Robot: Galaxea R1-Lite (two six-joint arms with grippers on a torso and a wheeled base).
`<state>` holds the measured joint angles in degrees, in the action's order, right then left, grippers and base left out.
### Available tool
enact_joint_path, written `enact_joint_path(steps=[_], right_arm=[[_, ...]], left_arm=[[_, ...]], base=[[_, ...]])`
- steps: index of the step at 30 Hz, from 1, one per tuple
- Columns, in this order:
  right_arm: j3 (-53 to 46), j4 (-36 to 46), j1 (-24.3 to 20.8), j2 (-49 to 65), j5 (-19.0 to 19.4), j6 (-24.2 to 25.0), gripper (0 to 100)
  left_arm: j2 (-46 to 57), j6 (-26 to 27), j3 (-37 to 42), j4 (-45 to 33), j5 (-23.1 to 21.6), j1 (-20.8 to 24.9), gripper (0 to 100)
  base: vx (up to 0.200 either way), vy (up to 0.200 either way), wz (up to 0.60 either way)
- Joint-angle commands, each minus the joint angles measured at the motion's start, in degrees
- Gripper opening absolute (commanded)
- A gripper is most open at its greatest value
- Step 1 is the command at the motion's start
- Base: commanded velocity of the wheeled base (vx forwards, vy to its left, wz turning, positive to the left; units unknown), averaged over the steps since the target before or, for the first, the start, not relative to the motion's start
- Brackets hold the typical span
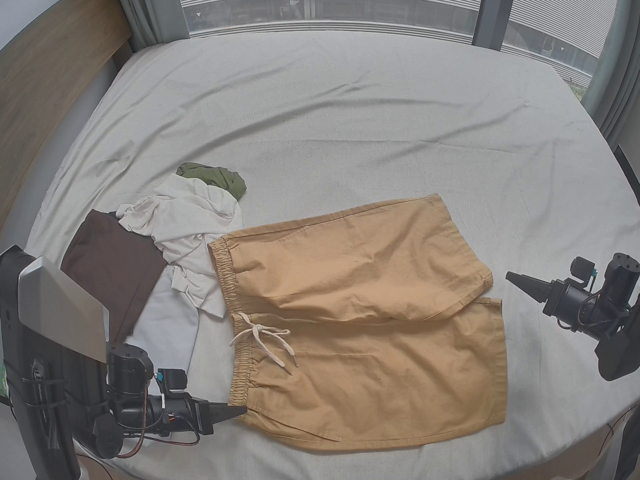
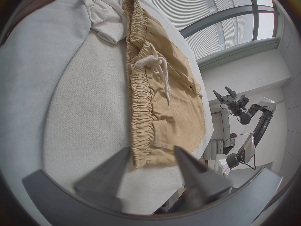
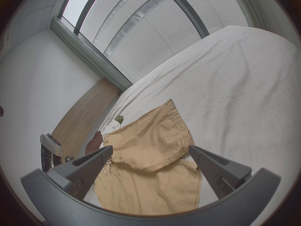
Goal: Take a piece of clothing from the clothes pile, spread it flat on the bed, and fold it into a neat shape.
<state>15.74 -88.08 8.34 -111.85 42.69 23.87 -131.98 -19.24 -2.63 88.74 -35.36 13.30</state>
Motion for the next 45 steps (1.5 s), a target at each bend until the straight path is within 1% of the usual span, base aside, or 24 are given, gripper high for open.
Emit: enact_joint_path(steps=[1, 4, 6, 7, 12, 14, 19, 23, 24, 25, 26, 27, 29, 35, 36, 40, 45], right_arm=[[-0.7, 0.0, 0.3, 0.0, 0.0, -0.1, 100], [-2.0, 0.1, 0.3, 0.0, 0.1, -0.2, 100], [-3.2, 0.3, 0.2, 0.0, 0.2, -1.2, 100], [-5.2, 0.4, 0.2, -0.1, 0.3, -3.5, 100], [-7.1, 0.5, 0.5, -4.1, 0.3, -9.8, 100], [-8.5, 0.5, 0.9, -4.9, 0.3, -12.1, 100], [-11.9, 0.5, 1.1, -6.2, 0.3, -15.8, 100], [-15.7, 0.7, 1.2, -7.9, 0.3, -20.8, 100], [-15.7, 1.2, 1.2, -8.1, 0.3, -21.4, 100], [-15.7, 3.7, 1.4, -8.3, 0.3, -23.3, 100], [-15.7, 4.3, 1.6, -8.2, 0.3, -23.7, 100], [-15.7, 8.3, 2.4, -7.9, 0.3, -26.0, 100], [-15.7, 12.0, 2.8, -7.6, 0.3, -28.5, 100], [-15.7, 18.0, 3.2, -5.8, 0.3, -29.5, 100], [-15.7, 20.5, 3.1, -5.5, 0.2, -29.7, 100], [-15.7, 22.3, 3.0, -5.6, 0.2, -30.5, 100], [-15.7, 28.0, 2.2, -5.8, 0.2, -31.3, 100]], left_arm=[[-0.1, 0.0, 0.0, 0.0, -0.1, 0.1, 0], [-0.1, 0.0, 0.0, 0.0, -0.1, 0.1, 0], [-0.1, 0.1, 0.0, 0.0, -0.1, 0.0, 0], [-0.1, 0.1, 0.0, 0.0, -0.1, 0.0, 0], [-0.2, 0.2, -0.3, 0.0, -0.1, 0.1, 0], [-0.2, 0.2, -0.3, 0.0, -0.1, 0.1, 0], [-0.2, 0.2, -0.2, 0.0, -0.1, 0.1, 0], [-0.2, 0.3, -0.2, 0.0, -0.1, 0.1, 0], [-0.2, 0.3, -0.2, 0.0, -0.1, 0.1, 0], [-0.3, 0.3, -0.2, 0.0, -0.1, 0.1, 0], [-0.3, 0.3, -0.2, 0.0, -0.1, 0.1, 0], [-0.4, 0.3, -0.2, 0.0, -0.1, 0.1, 0], [-0.3, 0.3, -0.3, 0.0, -0.1, 0.1, 0], [-0.3, 0.4, -0.3, 0.0, -0.1, 0.1, 0], [-0.3, 0.4, -0.3, 0.0, -0.1, 0.1, 0], [-0.3, 0.4, -0.3, 0.0, -0.1, 0.1, 0], [-0.1, 0.4, -0.2, 0.0, -0.1, 0.1, 0]], base=[[0.000, 0.000, 0.00], [0.000, 0.000, 0.00], [0.000, 0.000, 0.00], [0.000, 0.000, 0.00], [0.000, 0.000, 0.00], [0.000, 0.000, 0.00], [0.000, 0.000, 0.00], [0.000, 0.000, 0.00], [0.000, 0.000, 0.00], [0.000, 0.000, 0.00], [0.000, 0.000, 0.00], [0.000, 0.000, 0.00], [0.000, 0.000, 0.00], [0.000, 0.000, 0.00], [0.000, 0.000, 0.00], [0.000, 0.000, 0.00], [0.000, 0.000, 0.00]])
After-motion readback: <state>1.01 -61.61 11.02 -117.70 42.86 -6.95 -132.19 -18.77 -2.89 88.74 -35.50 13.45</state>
